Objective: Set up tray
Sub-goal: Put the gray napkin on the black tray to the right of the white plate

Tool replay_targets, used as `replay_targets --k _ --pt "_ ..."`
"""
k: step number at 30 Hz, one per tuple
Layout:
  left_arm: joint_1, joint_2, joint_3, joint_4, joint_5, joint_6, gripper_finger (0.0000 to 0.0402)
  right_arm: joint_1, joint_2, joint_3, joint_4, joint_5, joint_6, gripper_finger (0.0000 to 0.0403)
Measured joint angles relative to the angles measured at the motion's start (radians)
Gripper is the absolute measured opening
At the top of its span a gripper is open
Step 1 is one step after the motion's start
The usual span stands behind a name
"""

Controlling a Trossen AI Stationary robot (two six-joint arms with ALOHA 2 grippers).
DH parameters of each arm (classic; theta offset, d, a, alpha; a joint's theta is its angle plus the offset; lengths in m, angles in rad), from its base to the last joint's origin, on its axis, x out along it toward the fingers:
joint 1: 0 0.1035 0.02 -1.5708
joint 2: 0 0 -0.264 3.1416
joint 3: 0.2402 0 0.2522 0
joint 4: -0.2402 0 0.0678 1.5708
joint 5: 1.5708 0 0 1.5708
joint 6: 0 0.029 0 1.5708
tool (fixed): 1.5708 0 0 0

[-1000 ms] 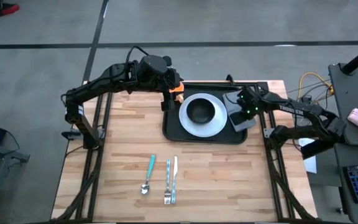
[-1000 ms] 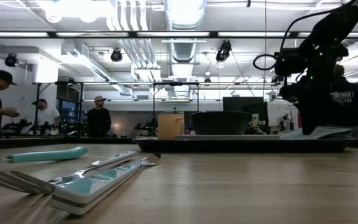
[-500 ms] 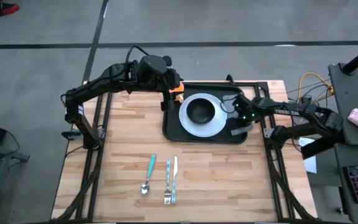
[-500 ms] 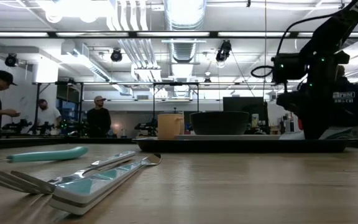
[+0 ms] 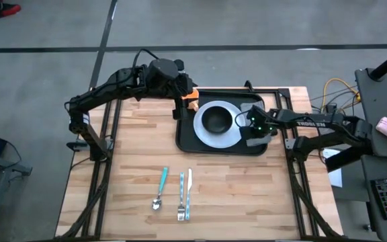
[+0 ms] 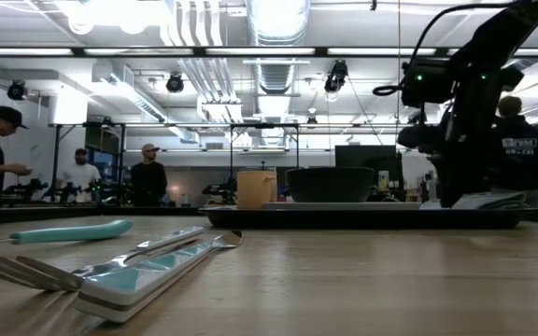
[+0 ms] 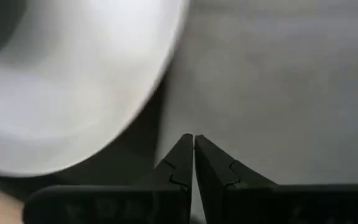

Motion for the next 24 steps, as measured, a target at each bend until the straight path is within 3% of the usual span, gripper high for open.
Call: replay_targets --k 7,17,24 --pt "0.000 -0.008 0.001 0.000 0.000 0.000 0.0191 0.001 -0.005 0.000 -0.080 0.162 -0.156 0.0008" --pt "0.000 -0.009 0.001 0.000 0.000 0.000 0.0191 0.040 0.108 -0.037 -0.048 0.141 -0.120 0.0008" --pt "0.000 -0.009 0.001 0.000 0.000 0.004 0.0191 0.081 0.118 0.017 0.012 0.061 0.052 0.0008"
